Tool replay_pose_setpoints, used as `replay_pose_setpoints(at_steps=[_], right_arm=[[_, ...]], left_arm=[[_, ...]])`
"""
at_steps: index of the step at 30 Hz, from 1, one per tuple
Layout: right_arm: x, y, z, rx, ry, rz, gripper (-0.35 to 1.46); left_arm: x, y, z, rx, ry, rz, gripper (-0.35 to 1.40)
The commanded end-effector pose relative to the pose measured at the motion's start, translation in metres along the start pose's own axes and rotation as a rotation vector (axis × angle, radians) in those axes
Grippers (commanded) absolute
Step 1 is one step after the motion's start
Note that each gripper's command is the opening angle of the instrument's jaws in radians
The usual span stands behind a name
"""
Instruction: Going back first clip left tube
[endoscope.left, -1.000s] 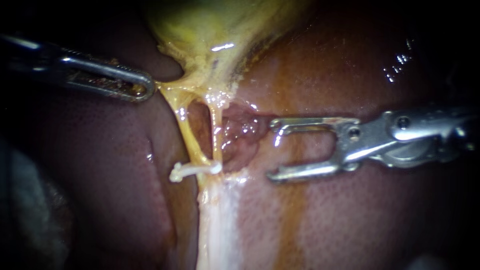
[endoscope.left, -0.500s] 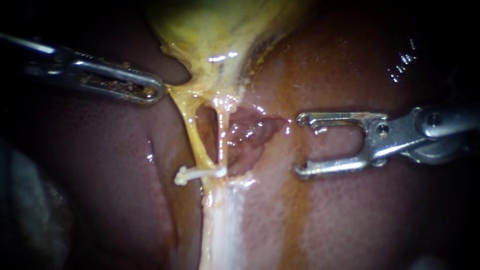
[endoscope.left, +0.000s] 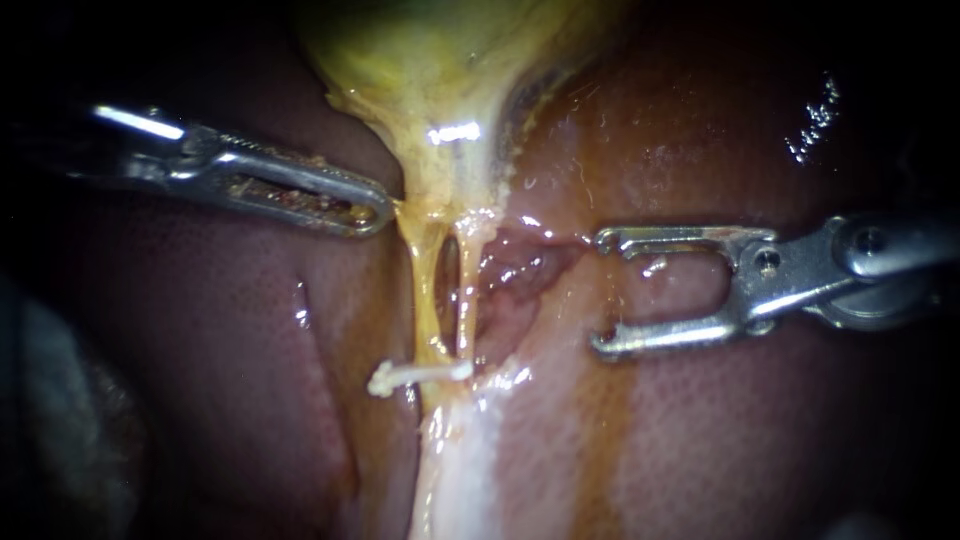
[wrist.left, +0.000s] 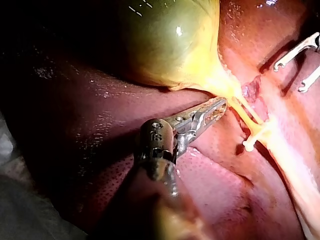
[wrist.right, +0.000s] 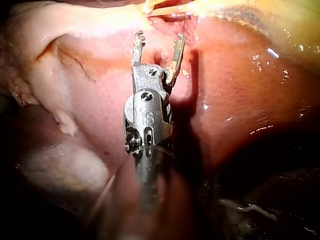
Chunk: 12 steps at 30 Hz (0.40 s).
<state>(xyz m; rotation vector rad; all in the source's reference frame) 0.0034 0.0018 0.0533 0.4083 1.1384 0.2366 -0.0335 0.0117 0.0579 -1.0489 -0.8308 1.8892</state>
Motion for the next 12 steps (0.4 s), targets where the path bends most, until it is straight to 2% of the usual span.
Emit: replay_pose_setpoints(at_steps=[1, 12], right_arm=[[0.0, 0.0, 0.0, 0.0, 0.0, 0.0, 0.5], [0.0001, -0.0001, 0.0001, 0.006, 0.0, 0.0, 0.5]], left_arm=[[0.0, -0.0001, 0.0, 0.002, 0.0, -0.001, -0.35], [0.0, -0.0002, -0.0001, 0.001, -0.001, 0.0, -0.35]])
